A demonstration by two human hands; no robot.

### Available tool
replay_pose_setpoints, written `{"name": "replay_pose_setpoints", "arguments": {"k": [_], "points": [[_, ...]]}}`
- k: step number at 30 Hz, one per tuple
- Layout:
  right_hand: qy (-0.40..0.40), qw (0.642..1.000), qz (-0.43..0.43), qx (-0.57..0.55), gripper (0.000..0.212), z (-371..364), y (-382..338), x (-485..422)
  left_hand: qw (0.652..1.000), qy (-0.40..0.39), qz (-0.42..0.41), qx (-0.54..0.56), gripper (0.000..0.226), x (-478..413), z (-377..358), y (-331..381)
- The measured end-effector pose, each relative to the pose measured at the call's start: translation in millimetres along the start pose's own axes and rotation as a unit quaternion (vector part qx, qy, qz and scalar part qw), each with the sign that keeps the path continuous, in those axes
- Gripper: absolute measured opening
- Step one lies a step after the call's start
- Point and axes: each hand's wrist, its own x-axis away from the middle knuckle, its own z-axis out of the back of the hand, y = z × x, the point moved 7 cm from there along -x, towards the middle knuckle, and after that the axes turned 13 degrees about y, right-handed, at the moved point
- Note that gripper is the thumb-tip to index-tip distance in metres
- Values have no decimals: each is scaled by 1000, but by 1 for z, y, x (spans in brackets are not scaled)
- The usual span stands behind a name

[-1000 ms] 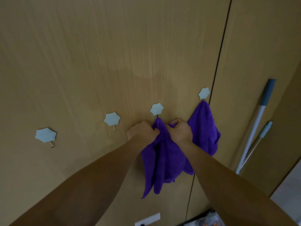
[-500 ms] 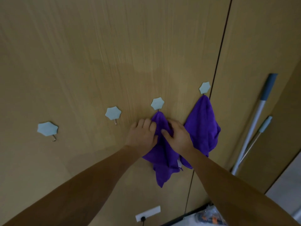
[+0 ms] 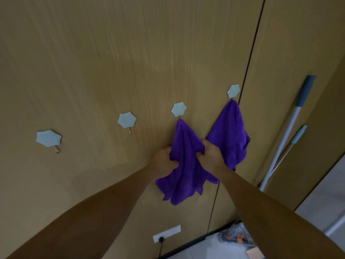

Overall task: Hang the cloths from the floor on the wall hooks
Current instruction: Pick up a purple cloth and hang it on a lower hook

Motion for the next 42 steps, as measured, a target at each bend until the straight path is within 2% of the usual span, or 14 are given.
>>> {"name": "replay_pose_setpoints", "arguments": {"k": [3, 5, 8, 11, 13, 17, 23, 25, 28, 30, 33, 35, 38, 42], "points": [[-65, 998, 13, 4, 42, -17, -9, 6, 999, 27, -4, -35, 41, -3, 6, -1], [-85, 996, 5, 24, 43, -23, -9, 6, 999, 6, -3, -48, 51, -3, 1, -2], [-72, 997, -21, 19, 44, -22, -8, 7, 999, 12, -2, -47, 55, 1, -1, 2], [-25, 999, -19, 21, 54, -13, -12, 8, 994, 100, -7, -45, 49, 0, 14, 15], [2, 1000, -10, 25, 58, -7, -18, 7, 989, 128, -41, -59, 43, -3, 21, 29], [-19, 999, -2, 30, 57, -4, -29, 15, 992, 93, -53, -71, 38, -4, 20, 41], [14, 997, -44, 56, 72, 19, -20, 53, 987, 104, -58, -107, 57, 21, 25, 40], [31, 995, -68, 70, 71, 30, -14, 73, 972, 144, -110, -149, 62, 38, 30, 42], [54, 988, -104, 103, 73, 43, -6, 110, 926, 189, -259, -201, 60, 70, 31, 49], [65, 982, -128, 121, 71, 48, -4, 138, 919, 127, -313, -204, 52, 88, 21, 44], [71, 970, -179, 146, 71, 50, -3, 188, 928, -57, -290, -227, 49, 113, -3, 18], [69, 962, -213, 159, 71, 47, -3, 227, 909, -148, -293, -258, 53, 136, -17, 0], [57, 947, -264, 174, 68, 42, 4, 295, 882, -223, -308, -277, 55, 178, -32, -23], [33, 911, -358, 205, 68, 56, 27, 401, 835, -375, -301, -269, 52, 252, -62, -41]]}}
